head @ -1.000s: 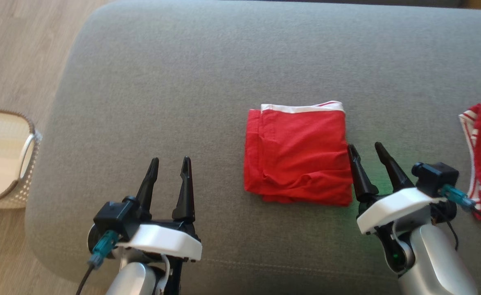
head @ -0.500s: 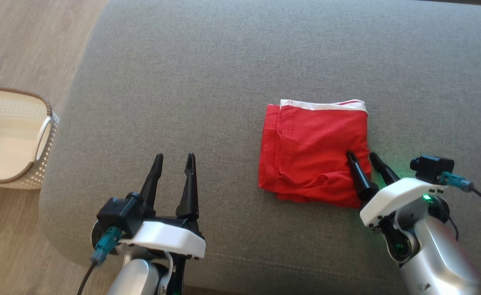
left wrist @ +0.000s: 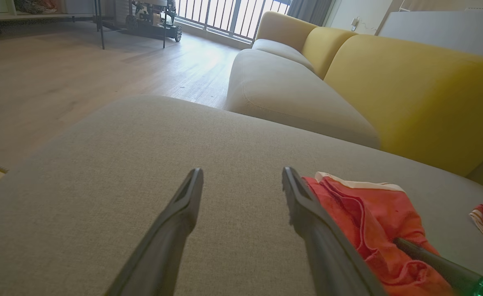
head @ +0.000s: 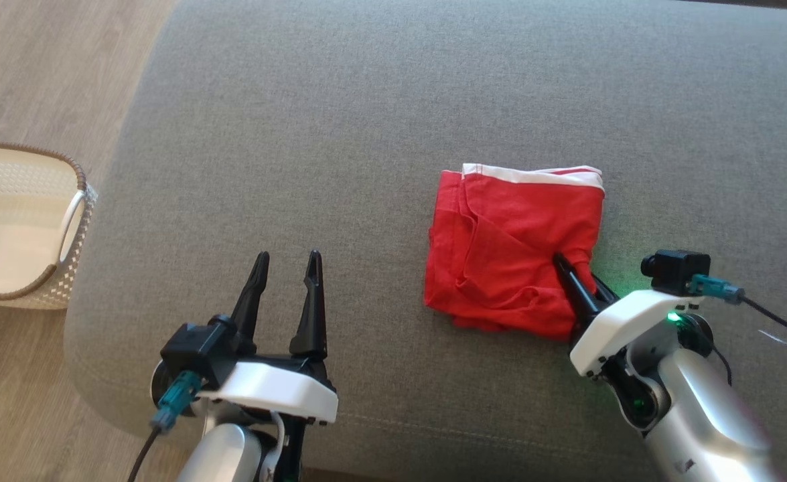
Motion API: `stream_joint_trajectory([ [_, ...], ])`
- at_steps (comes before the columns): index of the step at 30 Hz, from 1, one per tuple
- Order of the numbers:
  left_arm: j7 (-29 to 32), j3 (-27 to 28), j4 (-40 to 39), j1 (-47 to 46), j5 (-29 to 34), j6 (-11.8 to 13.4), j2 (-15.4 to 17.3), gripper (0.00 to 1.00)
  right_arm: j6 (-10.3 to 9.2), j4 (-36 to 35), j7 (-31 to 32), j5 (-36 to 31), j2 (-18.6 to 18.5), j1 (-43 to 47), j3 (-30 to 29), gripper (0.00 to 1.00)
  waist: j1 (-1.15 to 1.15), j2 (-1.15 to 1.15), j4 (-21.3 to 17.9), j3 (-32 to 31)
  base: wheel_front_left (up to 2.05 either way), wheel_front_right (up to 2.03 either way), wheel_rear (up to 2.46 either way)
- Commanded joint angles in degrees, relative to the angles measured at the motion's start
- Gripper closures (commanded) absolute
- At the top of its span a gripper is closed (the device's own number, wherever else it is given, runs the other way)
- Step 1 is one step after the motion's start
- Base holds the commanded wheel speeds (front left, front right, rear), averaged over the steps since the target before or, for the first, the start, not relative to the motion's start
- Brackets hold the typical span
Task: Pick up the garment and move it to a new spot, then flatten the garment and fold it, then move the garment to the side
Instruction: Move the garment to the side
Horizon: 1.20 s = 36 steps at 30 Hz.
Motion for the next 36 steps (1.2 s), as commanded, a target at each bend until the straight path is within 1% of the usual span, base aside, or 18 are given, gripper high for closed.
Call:
stream_joint_trajectory([
  [1, -0.3, 1.6, -1.7, -2.0, -0.3, 0.3, 0.2, 0.0, -0.01, -0.5, -1.0, -0.7, -0.4, -0.7, 1.7, 1.0, 0.0, 0.0, -0.1, -0.2, 0.0, 0.0, 0.0],
  [4, -0.3, 1.8, -1.5, -1.7, -0.2, 0.3, 0.2, 0.0, -0.01, -0.6, -3.1, -2.5, -1.3, -1.4, 3.1, 1.0, 0.0, 0.0, -0.6, -0.8, 0.0, 0.0, 0.0],
  [7, -0.3, 1.7, -1.4, -1.3, 0.0, 0.1, 0.2, 0.0, -0.01, -0.3, -5.4, -8.5, -3.4, -2.3, 5.1, 1.0, 0.0, 0.0, -1.4, -1.6, 0.0, 0.0, 0.0],
  [10, -0.3, 1.6, -1.7, -1.1, 0.3, -0.1, 0.2, 0.0, -0.01, -0.7, -6.8, -14.1, -4.6, -3.1, 6.3, 1.0, 0.0, 0.0, -2.8, -2.4, 0.0, 0.0, 0.0],
  [14, -0.3, 1.4, -2.2, -1.1, 1.5, -0.5, 0.2, 0.0, -0.01, -3.1, -6.8, -18.9, -6.3, -3.7, 7.6, 1.0, 0.0, 0.0, -5.8, -3.0, 0.0, 0.0, 0.0],
  [18, -0.3, 1.5, -2.9, -2.0, 2.3, -0.7, 0.2, 0.0, -0.01, -6.8, -4.3, -19.8, -9.0, -4.2, 7.2, 1.0, 0.0, 0.0, -9.6, -2.3, 0.0, 0.0, 0.0],
  [20, -0.3, 1.7, -3.5, -2.9, 2.6, -0.9, 0.2, 0.0, -0.01, -9.0, -2.7, -20.0, -10.8, -4.9, 7.0, 1.0, 0.0, 0.0, -12.1, -1.2, 0.0, 0.0, 0.0],
  [23, -0.3, 1.9, -3.7, -4.5, 4.0, -1.8, 0.2, 0.0, -0.01, -12.4, -0.6, -20.2, -13.6, -6.3, 7.1, 1.0, 0.0, 0.0, -16.2, 0.8, 0.0, 0.0, 0.0],
  [30, -0.3, 4.4, -2.3, -8.5, 9.0, -5.1, 0.2, 0.0, -0.01, -18.4, 2.5, -19.0, -19.0, -10.1, 8.7, 1.0, 0.0, 0.0, -26.9, 6.2, 0.0, 0.0, 0.0],
  [33, -0.3, 5.6, -1.8, -10.5, 11.1, -6.9, 0.2, 0.0, -0.01, -18.9, 3.0, -17.8, -21.4, -11.9, 8.7, 1.0, 0.0, 0.0, -30.9, 8.7, 0.0, 0.0, 0.0],
  [36, -0.3, 5.9, -1.3, -12.4, 13.1, -8.8, 0.3, 0.0, -0.01, -18.1, 2.6, -16.8, -23.9, -13.7, 7.9, 1.0, 0.0, 0.0, -33.7, 11.1, 0.0, 0.0, 0.0],
])
